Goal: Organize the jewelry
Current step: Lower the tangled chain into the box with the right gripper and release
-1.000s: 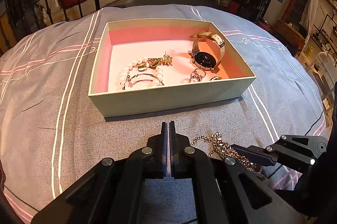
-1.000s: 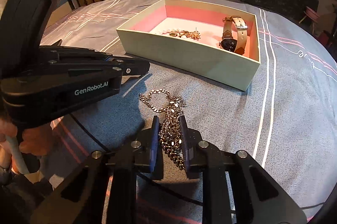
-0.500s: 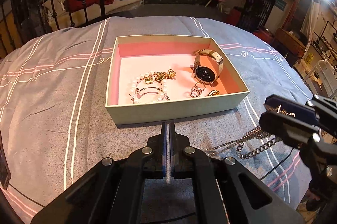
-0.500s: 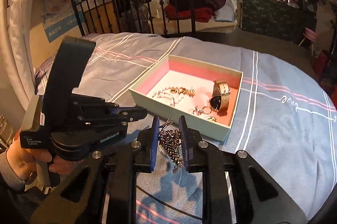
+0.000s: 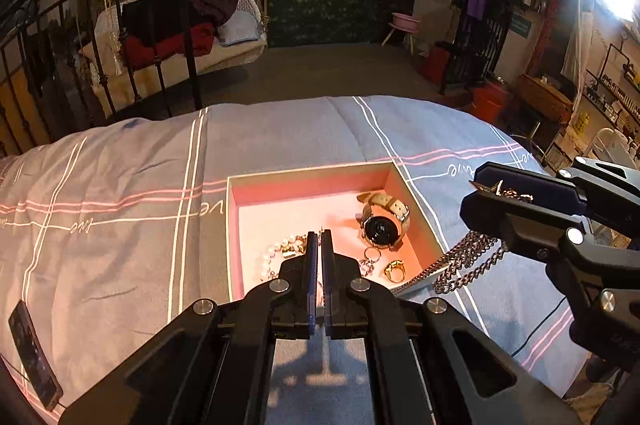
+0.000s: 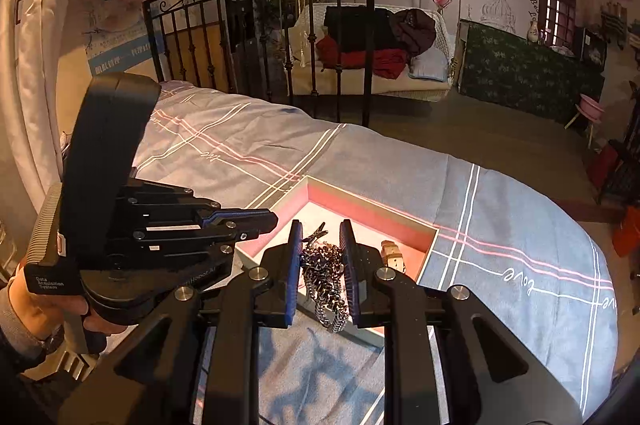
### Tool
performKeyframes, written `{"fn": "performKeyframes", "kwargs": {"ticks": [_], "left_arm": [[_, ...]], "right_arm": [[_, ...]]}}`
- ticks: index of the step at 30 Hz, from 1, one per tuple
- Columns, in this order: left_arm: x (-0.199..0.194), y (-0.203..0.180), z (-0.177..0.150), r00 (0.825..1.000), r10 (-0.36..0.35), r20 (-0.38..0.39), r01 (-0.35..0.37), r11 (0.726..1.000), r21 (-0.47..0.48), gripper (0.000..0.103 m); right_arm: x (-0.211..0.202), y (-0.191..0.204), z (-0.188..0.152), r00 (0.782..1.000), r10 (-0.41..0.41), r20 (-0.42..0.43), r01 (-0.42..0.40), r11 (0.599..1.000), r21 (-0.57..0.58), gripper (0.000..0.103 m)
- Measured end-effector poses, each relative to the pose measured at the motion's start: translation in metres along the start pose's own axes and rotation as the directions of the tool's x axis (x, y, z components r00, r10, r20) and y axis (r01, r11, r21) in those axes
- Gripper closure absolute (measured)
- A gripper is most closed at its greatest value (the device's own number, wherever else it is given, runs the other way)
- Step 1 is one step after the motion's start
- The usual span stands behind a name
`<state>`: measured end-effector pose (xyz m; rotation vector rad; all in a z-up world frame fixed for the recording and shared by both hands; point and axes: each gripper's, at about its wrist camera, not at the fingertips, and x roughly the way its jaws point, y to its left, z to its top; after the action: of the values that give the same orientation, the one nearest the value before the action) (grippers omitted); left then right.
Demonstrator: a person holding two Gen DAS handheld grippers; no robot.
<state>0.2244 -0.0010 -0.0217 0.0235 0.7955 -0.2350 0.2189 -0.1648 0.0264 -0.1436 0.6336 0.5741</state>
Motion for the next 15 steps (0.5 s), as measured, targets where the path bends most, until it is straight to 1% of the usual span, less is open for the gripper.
{"fn": "performKeyframes", "kwargs": {"ticks": [3, 7, 15], "left_arm": [[0.005, 0.006, 0.016, 1.0, 0.001, 0.001, -0.001, 1.0, -0.013, 0.101], [0.018, 0.011, 0.03, 1.0, -0.001, -0.018, 0.0, 0.999, -0.033, 0.101], [0.039, 0.014, 0.044, 0.999, 0.006, -0.045, -0.009, 0.999, -0.046, 0.101]], "right_arm": [[0.013, -0.008, 0.013, 1.0, -0.012, -0.007, 0.012, 1.0, 0.005, 0.083], [0.033, -0.018, 0.023, 0.999, -0.026, -0.029, 0.027, 0.999, 0.025, 0.083], [0.068, -0.032, 0.021, 0.996, -0.029, -0.088, 0.035, 0.997, 0.067, 0.083]]}}
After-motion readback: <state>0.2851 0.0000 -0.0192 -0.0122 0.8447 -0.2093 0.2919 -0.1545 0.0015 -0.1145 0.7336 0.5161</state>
